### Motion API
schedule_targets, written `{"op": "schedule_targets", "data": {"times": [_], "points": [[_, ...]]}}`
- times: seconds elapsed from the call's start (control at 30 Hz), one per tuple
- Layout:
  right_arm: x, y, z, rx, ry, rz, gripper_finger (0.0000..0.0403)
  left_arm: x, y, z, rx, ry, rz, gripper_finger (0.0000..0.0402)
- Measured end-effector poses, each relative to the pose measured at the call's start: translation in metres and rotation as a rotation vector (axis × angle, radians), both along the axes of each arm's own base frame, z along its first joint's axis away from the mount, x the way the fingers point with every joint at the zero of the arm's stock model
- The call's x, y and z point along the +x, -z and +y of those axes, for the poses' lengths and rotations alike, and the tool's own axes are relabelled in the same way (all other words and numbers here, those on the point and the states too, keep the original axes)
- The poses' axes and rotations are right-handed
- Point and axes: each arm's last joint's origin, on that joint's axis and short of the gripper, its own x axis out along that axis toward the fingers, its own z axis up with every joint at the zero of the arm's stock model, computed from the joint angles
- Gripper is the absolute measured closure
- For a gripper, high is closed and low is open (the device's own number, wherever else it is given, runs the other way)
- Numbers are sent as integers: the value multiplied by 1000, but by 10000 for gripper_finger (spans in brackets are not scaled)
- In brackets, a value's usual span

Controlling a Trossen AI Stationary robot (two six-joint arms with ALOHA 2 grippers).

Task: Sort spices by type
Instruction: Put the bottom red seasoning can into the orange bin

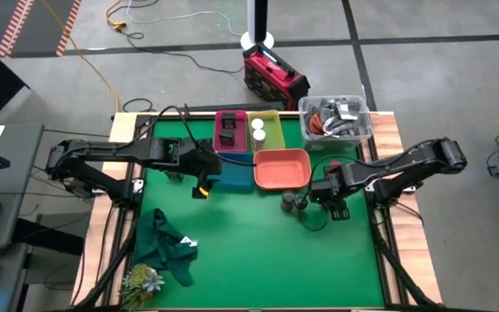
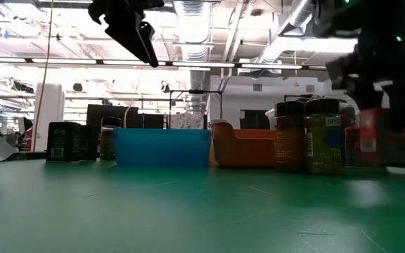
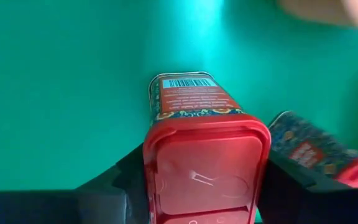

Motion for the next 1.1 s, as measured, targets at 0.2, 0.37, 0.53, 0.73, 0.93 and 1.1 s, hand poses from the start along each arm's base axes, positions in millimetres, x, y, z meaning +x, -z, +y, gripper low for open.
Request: {"op": "schedule_targets", "data": {"times": [0.2, 0.37, 0.53, 0.73, 0.93, 1.1], "points": [[7, -35, -7, -57, -1, -23, 164, -2, -2, 1, 34, -9, 0, 155], [13, -72, -17, -114, 11, -77, 153, -5, 17, 1, 31, -16, -50, 155], [27, -99, -33, -181, -13, -229, 160, -15, 28, 0, 20, -42, -116, 155], [61, -97, -66, -231, -18, -302, 161, -39, 21, -1, -14, -82, -263, 155], [111, -75, -92, -248, -177, -185, 162, -65, 32, -3, -69, -128, -416, 155], [144, -58, -90, -226, -498, -73, 162, -80, 41, -4, -135, -161, -429, 155]]}}
